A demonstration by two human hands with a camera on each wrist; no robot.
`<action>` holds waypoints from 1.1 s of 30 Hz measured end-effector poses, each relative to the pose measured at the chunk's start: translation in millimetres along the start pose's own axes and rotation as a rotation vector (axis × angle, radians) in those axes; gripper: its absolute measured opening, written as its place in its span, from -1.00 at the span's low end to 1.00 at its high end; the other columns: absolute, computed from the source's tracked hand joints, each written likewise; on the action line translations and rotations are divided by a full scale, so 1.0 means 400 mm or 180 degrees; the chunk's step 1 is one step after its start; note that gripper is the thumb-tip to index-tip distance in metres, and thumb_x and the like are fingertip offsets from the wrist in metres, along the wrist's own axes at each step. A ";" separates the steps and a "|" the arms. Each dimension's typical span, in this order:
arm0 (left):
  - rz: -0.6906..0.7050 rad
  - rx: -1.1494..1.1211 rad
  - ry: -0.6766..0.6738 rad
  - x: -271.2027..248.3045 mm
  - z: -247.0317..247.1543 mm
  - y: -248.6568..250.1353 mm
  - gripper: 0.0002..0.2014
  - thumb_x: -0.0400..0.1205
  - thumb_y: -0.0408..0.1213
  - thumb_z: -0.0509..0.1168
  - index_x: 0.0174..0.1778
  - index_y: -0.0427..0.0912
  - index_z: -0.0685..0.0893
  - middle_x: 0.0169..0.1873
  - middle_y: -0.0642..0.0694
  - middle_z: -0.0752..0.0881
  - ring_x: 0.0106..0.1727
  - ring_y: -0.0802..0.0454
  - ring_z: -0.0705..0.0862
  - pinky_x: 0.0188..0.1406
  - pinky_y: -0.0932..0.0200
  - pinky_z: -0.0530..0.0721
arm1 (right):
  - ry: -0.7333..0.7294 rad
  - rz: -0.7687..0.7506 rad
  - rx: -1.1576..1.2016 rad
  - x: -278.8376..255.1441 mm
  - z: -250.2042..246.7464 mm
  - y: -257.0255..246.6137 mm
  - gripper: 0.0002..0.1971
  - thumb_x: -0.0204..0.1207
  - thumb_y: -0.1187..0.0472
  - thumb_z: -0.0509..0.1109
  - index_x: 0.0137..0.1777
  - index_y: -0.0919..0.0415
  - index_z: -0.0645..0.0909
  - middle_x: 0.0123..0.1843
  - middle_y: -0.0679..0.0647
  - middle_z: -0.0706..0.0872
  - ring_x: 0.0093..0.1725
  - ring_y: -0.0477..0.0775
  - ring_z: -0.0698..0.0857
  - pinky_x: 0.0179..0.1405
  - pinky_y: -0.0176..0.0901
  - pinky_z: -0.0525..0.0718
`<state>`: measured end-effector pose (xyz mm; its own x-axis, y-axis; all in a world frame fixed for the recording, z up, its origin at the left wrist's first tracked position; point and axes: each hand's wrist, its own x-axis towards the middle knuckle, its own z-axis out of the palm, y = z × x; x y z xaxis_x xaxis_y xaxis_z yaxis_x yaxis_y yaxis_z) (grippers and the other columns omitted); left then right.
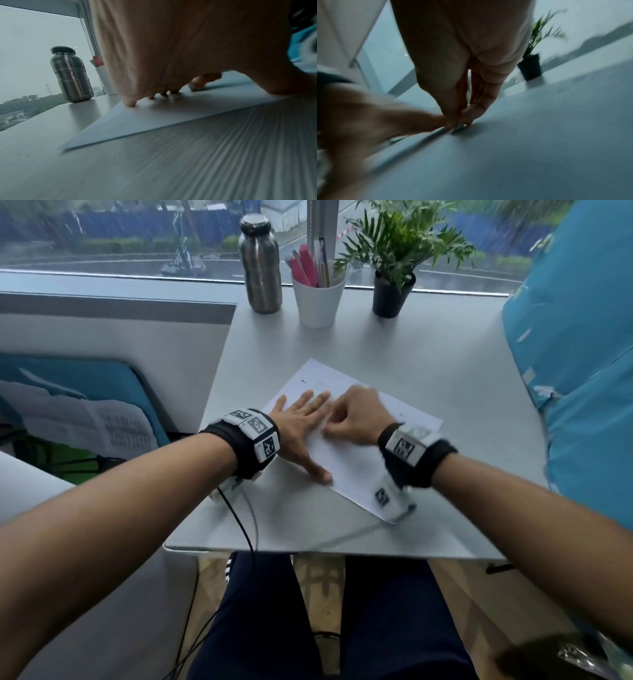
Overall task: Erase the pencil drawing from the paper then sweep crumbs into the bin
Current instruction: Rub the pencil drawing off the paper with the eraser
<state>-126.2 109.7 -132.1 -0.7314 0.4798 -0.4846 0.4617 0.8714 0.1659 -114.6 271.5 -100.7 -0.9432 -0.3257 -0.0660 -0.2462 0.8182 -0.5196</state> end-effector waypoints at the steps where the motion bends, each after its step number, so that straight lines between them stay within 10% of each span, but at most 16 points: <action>1: -0.0002 -0.0034 -0.0008 -0.003 -0.002 0.000 0.50 0.07 0.61 0.39 0.68 0.06 -0.41 0.65 0.11 -0.45 0.65 0.04 -0.47 0.61 -0.32 -0.36 | 0.0127 0.0176 -0.0027 0.022 -0.020 0.023 -0.92 0.30 0.22 0.54 -0.34 0.22 0.78 -0.39 0.05 0.76 -0.34 -0.10 0.61 -0.21 -0.35 0.46; 7: 0.0042 0.0007 0.0041 -0.004 0.001 -0.005 0.43 0.14 0.59 0.37 0.69 0.07 -0.39 0.65 0.10 -0.45 0.65 0.03 -0.47 0.59 -0.29 -0.41 | 0.0211 0.0756 0.0083 0.037 -0.090 0.102 -0.89 0.26 0.24 0.62 -0.32 0.27 0.77 -0.41 0.04 0.76 -0.41 -0.03 0.71 -0.28 -0.27 0.72; 21: -0.0352 0.0134 -0.0065 -0.038 -0.046 -0.022 0.36 0.27 0.64 0.20 0.71 -0.13 -0.33 0.69 -0.03 -0.37 0.68 0.08 -0.37 0.65 -0.16 -0.35 | -0.0346 0.1215 0.0076 -0.009 -0.110 0.156 -0.90 0.28 0.28 0.59 -0.31 0.20 0.71 -0.32 0.11 0.75 -0.50 0.00 0.63 -0.52 -0.30 0.56; 29: 0.1211 0.0480 -0.0187 -0.035 0.034 0.144 0.03 0.54 0.48 0.04 0.72 -0.02 -0.30 0.69 0.04 -0.34 0.68 0.11 -0.35 0.62 -0.07 -0.40 | -0.0338 0.1185 0.0047 -0.005 -0.114 0.154 -0.92 0.29 0.28 0.59 -0.27 0.20 0.74 -0.33 0.06 0.72 -0.43 -0.05 0.64 -0.53 -0.35 0.50; 33: 0.0520 0.0295 -0.0016 0.005 -0.013 0.032 -0.10 0.65 0.35 -0.01 0.73 -0.04 -0.26 0.70 -0.01 -0.30 0.71 0.01 -0.28 0.67 -0.13 -0.26 | -0.0363 0.1203 0.0019 -0.007 -0.109 0.150 -0.92 0.27 0.31 0.56 -0.30 0.20 0.71 -0.38 0.07 0.70 -0.46 0.00 0.64 -0.53 -0.32 0.53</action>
<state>-124.4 122.6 -126.5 -0.6405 0.6133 -0.4622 0.6185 0.7687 0.1629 -136.7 342.1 -94.3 -0.9361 -0.0529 -0.3476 0.1153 0.8878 -0.4456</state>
